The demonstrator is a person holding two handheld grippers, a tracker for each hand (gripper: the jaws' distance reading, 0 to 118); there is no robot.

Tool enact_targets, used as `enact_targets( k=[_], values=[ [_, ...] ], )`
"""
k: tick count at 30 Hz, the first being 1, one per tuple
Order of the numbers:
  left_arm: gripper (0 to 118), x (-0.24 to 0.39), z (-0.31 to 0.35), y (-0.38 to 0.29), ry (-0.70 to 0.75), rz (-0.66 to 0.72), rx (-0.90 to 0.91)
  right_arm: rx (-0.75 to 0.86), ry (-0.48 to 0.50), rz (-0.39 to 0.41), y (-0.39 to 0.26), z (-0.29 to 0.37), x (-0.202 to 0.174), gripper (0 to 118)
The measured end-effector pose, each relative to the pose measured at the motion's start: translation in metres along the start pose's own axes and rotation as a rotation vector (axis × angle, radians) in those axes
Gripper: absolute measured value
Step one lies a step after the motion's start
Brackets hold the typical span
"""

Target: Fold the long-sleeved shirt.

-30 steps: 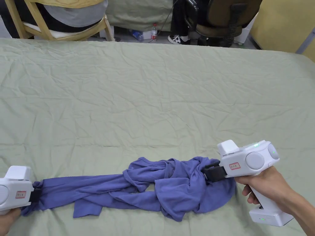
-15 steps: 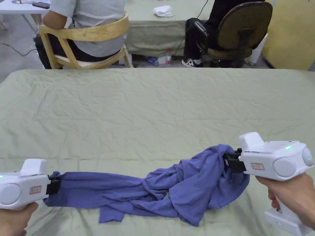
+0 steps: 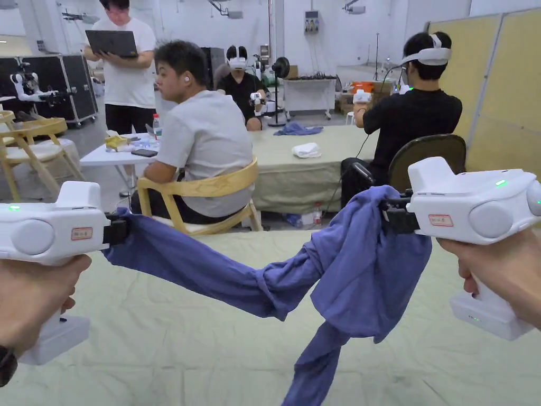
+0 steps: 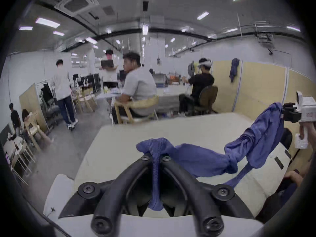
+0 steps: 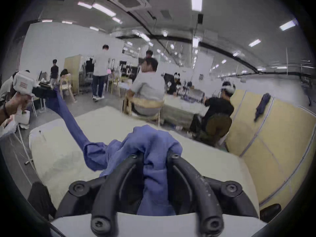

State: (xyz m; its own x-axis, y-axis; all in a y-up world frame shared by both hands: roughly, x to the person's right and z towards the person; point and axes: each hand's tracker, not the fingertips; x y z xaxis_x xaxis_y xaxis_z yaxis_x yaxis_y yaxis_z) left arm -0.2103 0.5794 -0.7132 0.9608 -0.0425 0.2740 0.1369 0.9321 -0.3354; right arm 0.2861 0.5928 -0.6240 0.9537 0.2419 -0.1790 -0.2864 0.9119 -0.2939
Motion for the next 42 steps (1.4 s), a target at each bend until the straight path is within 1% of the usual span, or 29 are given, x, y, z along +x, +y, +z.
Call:
enact_targets(
  k=[1,2,5,8,12,14,18,21,26,29,34,39,42],
  values=[
    [5,0.001,0.006,0.016,0.001,-0.004,0.026,0.022,-0.002,-0.013,0.017,0.006,0.002,26],
    [5,0.001,0.012,0.034,0.007,-0.004,0.051,0.064,-0.010,-0.012,0.035,0.013,0.004,26],
    [5,0.002,0.027,0.077,0.027,-0.020,0.095,0.126,-0.043,-0.018,0.082,0.033,0.007,26],
    [5,0.003,0.040,0.113,0.038,-0.011,0.129,0.162,-0.066,-0.005,0.125,0.047,0.012,26],
    [5,0.004,0.047,0.142,0.029,0.020,0.166,0.195,-0.092,-0.006,0.167,0.061,0.020,26],
    [5,0.008,0.049,0.151,0.041,0.008,0.177,0.207,-0.119,0.001,0.181,0.064,0.020,26],
    [5,0.009,0.044,0.157,0.028,0.031,0.193,0.215,-0.140,-0.014,0.193,0.062,0.025,26],
    [5,0.007,0.038,0.158,0.024,0.037,0.203,0.222,-0.147,-0.041,0.195,0.055,0.032,26],
    [5,0.000,0.020,0.167,0.036,0.066,0.221,0.214,-0.178,-0.037,0.198,0.033,0.040,26],
    [5,-0.004,0.005,0.177,0.045,0.060,0.224,0.203,-0.186,-0.046,0.203,0.005,0.055,26],
    [5,-0.013,-0.025,0.193,0.063,0.065,0.236,0.186,-0.218,-0.029,0.205,-0.031,0.064,26],
    [5,-0.019,-0.069,0.198,0.072,0.069,0.227,0.170,-0.211,-0.072,0.200,-0.082,0.083,26],
    [5,-0.019,-0.100,0.199,0.090,0.058,0.204,0.140,-0.224,-0.064,0.193,-0.116,0.093,26]
  ],
)
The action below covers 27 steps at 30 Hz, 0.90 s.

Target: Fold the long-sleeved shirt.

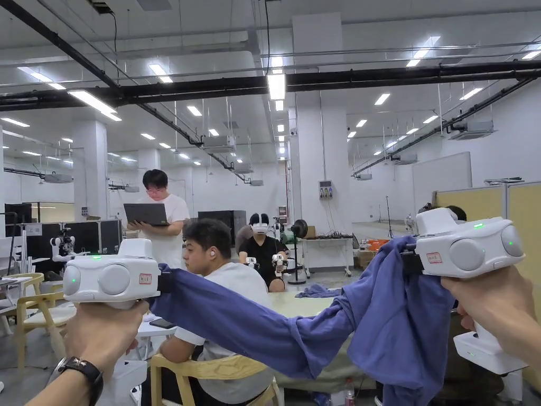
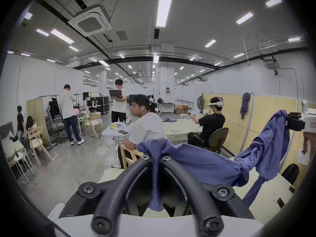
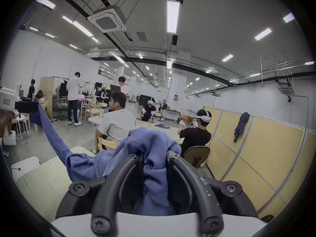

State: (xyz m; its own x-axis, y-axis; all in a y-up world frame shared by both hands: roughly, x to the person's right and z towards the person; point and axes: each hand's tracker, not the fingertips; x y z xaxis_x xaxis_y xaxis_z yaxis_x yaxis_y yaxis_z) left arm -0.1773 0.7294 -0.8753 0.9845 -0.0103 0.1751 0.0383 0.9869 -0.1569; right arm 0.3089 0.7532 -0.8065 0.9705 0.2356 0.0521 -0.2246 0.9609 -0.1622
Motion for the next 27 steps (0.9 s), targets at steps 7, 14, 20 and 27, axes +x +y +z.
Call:
enact_targets(
  k=[7,14,20,27],
  values=[
    [5,0.000,-0.059,-0.032,-0.009,0.019,-0.032,-0.057,0.000,0.020,-0.051,-0.059,0.004,26],
    [5,0.008,-0.108,-0.126,-0.035,0.029,-0.148,-0.186,0.029,0.033,-0.144,-0.093,-0.016,26],
    [5,0.027,-0.127,-0.240,-0.086,0.054,-0.320,-0.353,0.073,0.017,-0.254,-0.119,-0.045,26],
    [5,0.038,-0.120,-0.375,-0.108,0.106,-0.517,-0.556,0.130,-0.011,-0.377,-0.104,-0.081,26]
  ],
)
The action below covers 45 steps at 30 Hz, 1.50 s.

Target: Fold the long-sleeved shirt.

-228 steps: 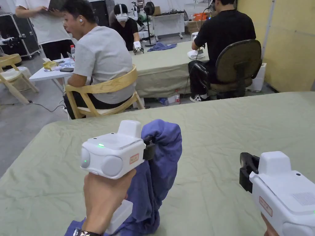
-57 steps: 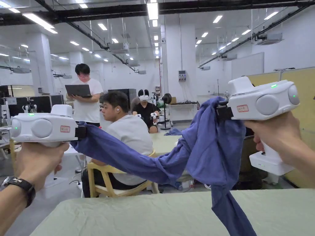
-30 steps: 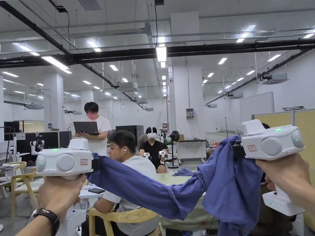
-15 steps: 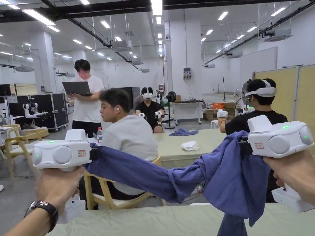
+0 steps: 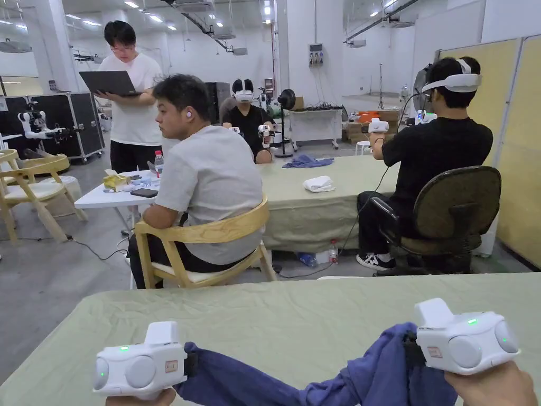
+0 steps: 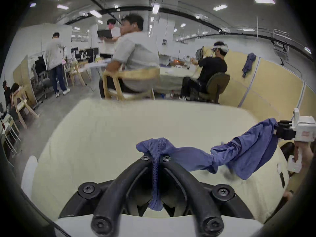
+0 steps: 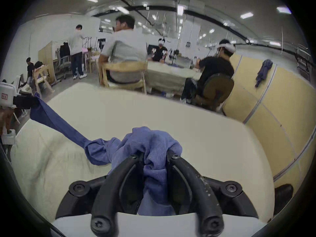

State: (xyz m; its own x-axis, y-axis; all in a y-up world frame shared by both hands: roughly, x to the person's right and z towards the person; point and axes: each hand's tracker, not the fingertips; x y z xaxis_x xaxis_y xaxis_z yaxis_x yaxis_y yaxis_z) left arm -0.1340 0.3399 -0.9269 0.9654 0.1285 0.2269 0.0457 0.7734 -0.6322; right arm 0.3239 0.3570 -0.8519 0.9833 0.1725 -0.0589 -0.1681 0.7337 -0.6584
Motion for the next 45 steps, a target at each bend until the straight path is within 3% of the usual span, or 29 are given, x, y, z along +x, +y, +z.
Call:
enact_targets(
  k=[3,7,10,22,25,32,34,36,38,45],
  values=[
    [5,-0.001,-0.002,-0.033,-0.016,-0.008,-0.035,-0.010,0.003,0.009,-0.033,0.000,-0.007,26],
    [5,-0.011,0.019,-0.066,-0.023,0.030,-0.045,0.003,0.033,-0.065,-0.070,0.023,-0.004,26],
    [5,-0.015,0.050,-0.093,-0.033,0.057,-0.039,0.006,0.037,-0.067,-0.098,0.050,-0.006,26],
    [5,-0.057,0.170,-0.216,0.013,0.107,-0.099,-0.036,0.132,0.010,-0.227,0.169,-0.062,26],
    [5,-0.069,0.197,-0.243,0.028,0.112,-0.131,-0.056,0.171,-0.010,-0.256,0.194,-0.074,26],
    [6,-0.089,0.218,-0.291,0.082,0.114,-0.219,-0.102,0.206,0.012,-0.296,0.213,-0.100,26],
    [22,-0.090,0.214,-0.297,0.080,0.124,-0.246,-0.135,0.229,0.006,-0.299,0.208,-0.100,31],
    [59,-0.085,0.214,-0.301,0.084,0.109,-0.266,-0.139,0.198,0.042,-0.300,0.208,-0.105,51],
    [60,-0.079,0.218,-0.301,0.087,0.082,-0.271,-0.147,0.176,0.059,-0.300,0.210,-0.103,64],
    [60,-0.042,0.255,-0.267,0.061,-0.017,-0.109,-0.001,0.174,0.021,-0.269,0.254,-0.089,66]
  ],
)
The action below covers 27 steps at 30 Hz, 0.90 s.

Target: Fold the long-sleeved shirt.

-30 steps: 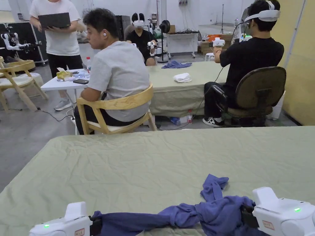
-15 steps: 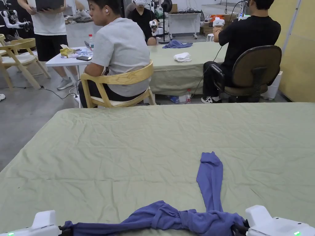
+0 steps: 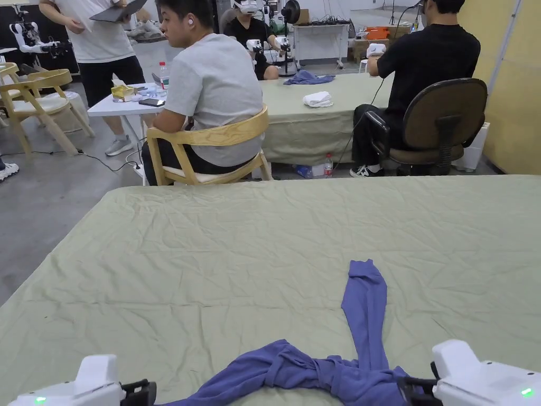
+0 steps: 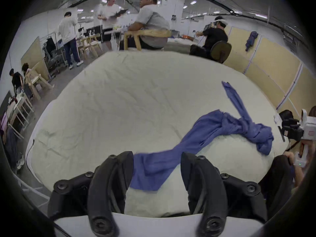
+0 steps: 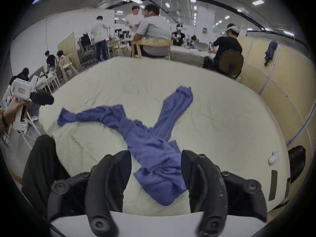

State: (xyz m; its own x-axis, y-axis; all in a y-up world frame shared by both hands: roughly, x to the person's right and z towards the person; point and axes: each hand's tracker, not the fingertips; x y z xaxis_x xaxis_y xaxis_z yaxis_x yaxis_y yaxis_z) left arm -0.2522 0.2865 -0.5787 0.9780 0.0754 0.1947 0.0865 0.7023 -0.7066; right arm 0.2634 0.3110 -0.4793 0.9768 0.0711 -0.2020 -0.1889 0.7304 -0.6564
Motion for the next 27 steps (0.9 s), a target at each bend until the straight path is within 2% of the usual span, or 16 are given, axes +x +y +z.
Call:
enact_targets(
  k=[2,4,6,7,8,9,10,11,13,14,15,18,21,23,26,27],
  values=[
    [60,0.017,0.012,0.010,0.003,-0.023,0.051,0.067,-0.015,0.007,0.009,0.019,0.000,66],
    [58,0.036,0.024,0.016,-0.028,-0.044,0.090,0.115,-0.051,-0.028,0.016,0.034,-0.002,72],
    [45,0.054,0.033,0.019,-0.057,-0.052,0.127,0.150,-0.047,-0.094,0.017,0.047,-0.001,81],
    [36,0.065,0.037,0.019,-0.079,-0.067,0.137,0.165,-0.049,-0.118,0.016,0.053,-0.001,81],
    [25,0.076,0.040,0.019,-0.099,-0.091,0.147,0.171,-0.063,-0.110,0.014,0.057,-0.005,79],
    [16,0.084,0.042,0.019,-0.107,-0.108,0.159,0.193,-0.079,-0.081,0.011,0.060,-0.007,57],
    [12,0.094,0.043,0.018,-0.109,-0.131,0.165,0.221,-0.081,-0.033,0.008,0.065,-0.011,27],
    [10,0.103,0.044,0.018,-0.115,-0.171,0.160,0.239,-0.106,-0.014,0.006,0.068,-0.014,3],
    [2,0.116,0.042,0.019,-0.134,-0.208,0.152,0.267,-0.105,-0.068,0.003,0.073,-0.015,1],
    [1,0.121,0.041,0.019,-0.138,-0.223,0.151,0.219,-0.047,-0.088,0.005,0.071,-0.011,1],
    [0,0.126,0.041,0.020,-0.144,-0.228,0.148,0.212,-0.033,-0.097,0.005,0.070,-0.010,1],
    [0,0.134,0.032,0.030,-0.209,-0.264,0.087,0.216,-0.046,-0.120,-0.001,0.069,-0.006,1],
    [0,0.134,0.002,0.051,-0.297,-0.305,-0.135,0.198,-0.030,-0.129,-0.004,0.063,-0.003,1],
    [0,0.135,-0.027,0.061,-0.297,-0.368,-0.242,0.177,-0.021,-0.125,-0.007,0.057,0.001,1],
    [3,0.138,-0.061,0.071,-0.251,-0.441,-0.280,0.145,-0.004,-0.150,-0.014,0.045,0.005,1],
    [22,0.140,-0.073,0.073,-0.243,-0.467,-0.287,0.137,-0.005,-0.158,-0.015,0.041,0.006,1]
  ],
)
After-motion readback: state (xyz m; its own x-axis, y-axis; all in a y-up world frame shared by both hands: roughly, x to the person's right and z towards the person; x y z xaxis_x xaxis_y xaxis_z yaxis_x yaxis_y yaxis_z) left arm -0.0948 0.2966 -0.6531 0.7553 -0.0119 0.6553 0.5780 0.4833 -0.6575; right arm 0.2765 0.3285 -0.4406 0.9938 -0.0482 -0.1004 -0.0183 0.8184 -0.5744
